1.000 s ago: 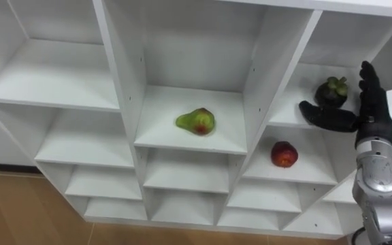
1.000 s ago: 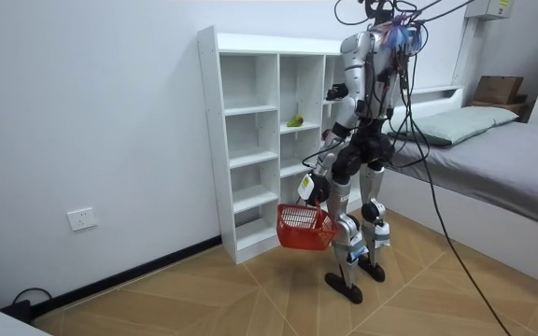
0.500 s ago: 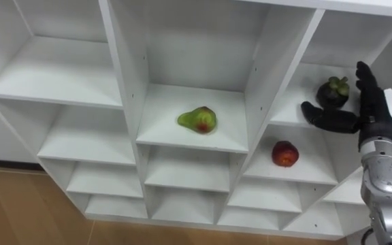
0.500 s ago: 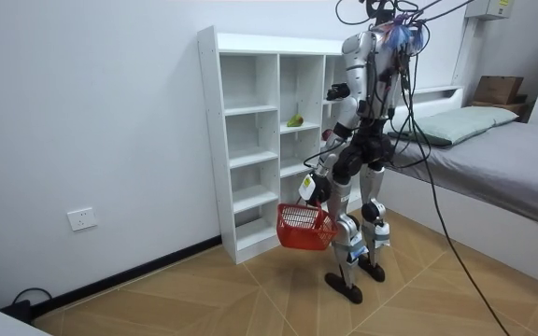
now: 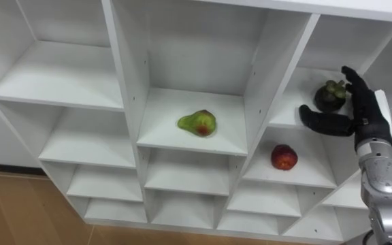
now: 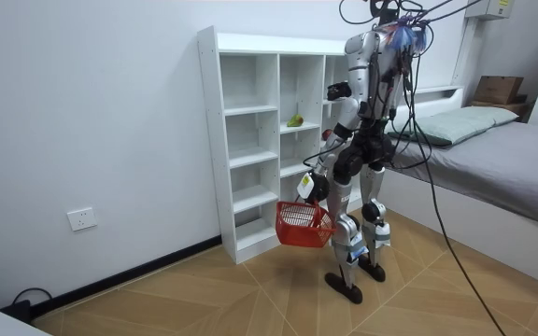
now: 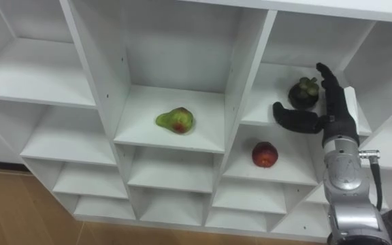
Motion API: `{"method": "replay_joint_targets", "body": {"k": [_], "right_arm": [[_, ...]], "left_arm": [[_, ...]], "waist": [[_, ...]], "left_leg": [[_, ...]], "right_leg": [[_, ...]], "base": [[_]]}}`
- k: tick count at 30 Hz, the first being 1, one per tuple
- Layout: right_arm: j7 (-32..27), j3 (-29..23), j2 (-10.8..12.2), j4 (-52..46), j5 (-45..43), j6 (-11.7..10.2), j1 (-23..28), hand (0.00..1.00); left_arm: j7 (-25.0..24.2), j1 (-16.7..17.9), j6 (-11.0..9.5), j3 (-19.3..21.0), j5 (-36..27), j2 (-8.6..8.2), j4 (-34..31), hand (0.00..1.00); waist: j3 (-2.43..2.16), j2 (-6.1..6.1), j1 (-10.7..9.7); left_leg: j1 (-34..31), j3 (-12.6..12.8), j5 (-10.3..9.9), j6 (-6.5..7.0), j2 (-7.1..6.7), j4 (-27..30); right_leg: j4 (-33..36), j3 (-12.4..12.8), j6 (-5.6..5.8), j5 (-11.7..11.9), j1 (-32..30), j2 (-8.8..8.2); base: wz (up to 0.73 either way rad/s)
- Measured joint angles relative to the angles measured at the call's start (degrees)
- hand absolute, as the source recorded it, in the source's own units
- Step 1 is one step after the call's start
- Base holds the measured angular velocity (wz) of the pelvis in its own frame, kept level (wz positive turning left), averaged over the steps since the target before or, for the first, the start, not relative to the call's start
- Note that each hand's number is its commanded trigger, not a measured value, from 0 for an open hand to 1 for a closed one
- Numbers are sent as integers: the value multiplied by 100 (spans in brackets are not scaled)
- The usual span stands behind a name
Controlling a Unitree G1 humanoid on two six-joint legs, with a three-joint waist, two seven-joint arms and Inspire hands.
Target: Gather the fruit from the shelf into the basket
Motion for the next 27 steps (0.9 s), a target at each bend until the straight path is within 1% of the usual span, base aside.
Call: {"method": "replay_joint_targets", "body": {"k": [3, 5, 10, 17, 23, 25, 27], "right_arm": [[-9, 3, -103, 40, -2, -18, 0, 100], [-22, 3, -117, 43, -4, -18, 2, 100], [-106, 6, -119, 29, -5, -68, -2, 100], [-121, 20, -116, 30, -1, -111, 18, 100], [-176, 151, -101, 36, 37, -157, 43, 100], [-189, 155, -57, 0, 37, -142, 60, 100], [-202, 106, 65, -59, 37, -136, 68, 100]], "left_arm": [[16, 0, 2, -74, -1, 9, 12, 100], [35, -2, 2, -82, -2, 9, 17, 100], [97, -51, 1, -192, -6, 28, 27, 100], [100, -73, 1, -234, -11, 44, 38, 100], [102, -101, 1, -257, -38, 47, 40, 100], [102, -71, 1, -273, -35, 48, 47, 100], [101, -38, 1, -275, -9, 46, 43, 100]], "waist": [[8, -2, 4], [14, -9, 3], [28, -58, 6], [29, -72, -2], [25, -71, -6], [23, -66, -13], [18, -56, -34]], "left_leg": [[45, -8, -1, -1, 2, -14], [77, -10, -2, -3, 6, -36], [71, -13, -3, -3, -1, -49], [76, -24, -3, -4, 0, -80], [87, -16, -3, -4, 0, -90], [90, -15, -3, -3, 0, -82], [86, -10, -4, -4, 2, -71]], "right_leg": [[-3, 13, 0, 0, 37, 6], [-7, 14, 0, 0, 64, 10], [-76, 19, 0, 0, 77, 14], [-82, 17, 1, 1, 72, 17], [-82, 16, 2, 1, 83, 13], [-82, 8, 2, 1, 99, 13], [-81, -4, 2, 2, 102, 14]], "base": [[0], [0], [0], [0], [0], [0], [0]]}}
